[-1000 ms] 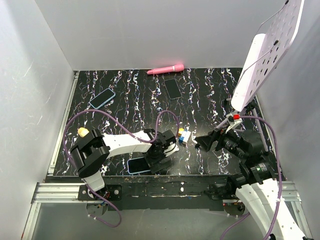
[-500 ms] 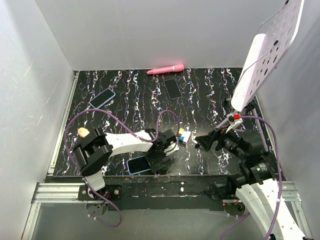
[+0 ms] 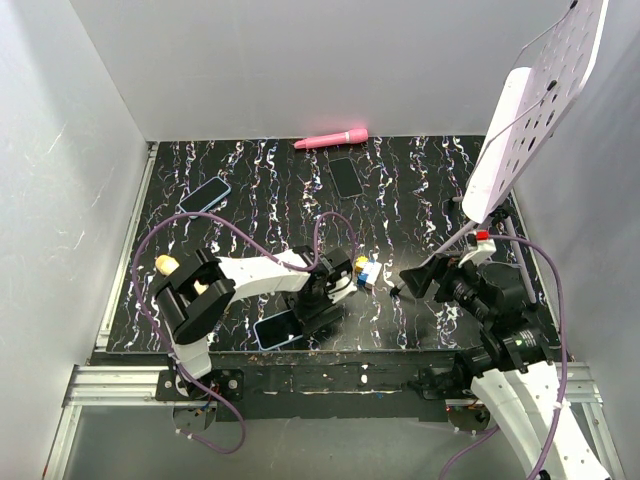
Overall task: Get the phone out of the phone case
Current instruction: Pick up the phone at the center of the board.
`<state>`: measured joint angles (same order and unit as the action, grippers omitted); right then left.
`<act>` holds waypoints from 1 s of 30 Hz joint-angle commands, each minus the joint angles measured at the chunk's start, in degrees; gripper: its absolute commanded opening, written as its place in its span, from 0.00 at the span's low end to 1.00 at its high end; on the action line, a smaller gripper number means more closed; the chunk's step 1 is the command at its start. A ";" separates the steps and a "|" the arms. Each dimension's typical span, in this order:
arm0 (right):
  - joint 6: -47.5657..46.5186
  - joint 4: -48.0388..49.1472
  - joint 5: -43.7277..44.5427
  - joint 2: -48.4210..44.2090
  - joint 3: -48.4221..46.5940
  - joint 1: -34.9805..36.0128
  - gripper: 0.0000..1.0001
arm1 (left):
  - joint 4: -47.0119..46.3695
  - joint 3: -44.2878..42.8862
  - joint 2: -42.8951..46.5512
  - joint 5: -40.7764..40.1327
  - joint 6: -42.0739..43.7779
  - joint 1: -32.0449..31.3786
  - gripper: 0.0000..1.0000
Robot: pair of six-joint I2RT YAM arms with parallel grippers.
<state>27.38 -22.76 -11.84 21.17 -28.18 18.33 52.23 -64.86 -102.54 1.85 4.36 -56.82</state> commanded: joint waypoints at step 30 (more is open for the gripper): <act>9.53 9.83 -9.96 17.23 2.52 7.76 0.84 | -16.97 4.82 19.91 -21.72 -31.94 6.71 0.00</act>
<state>35.46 -22.06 -17.58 36.80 -26.20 21.04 39.72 -61.63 -89.84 -19.64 -20.86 -53.69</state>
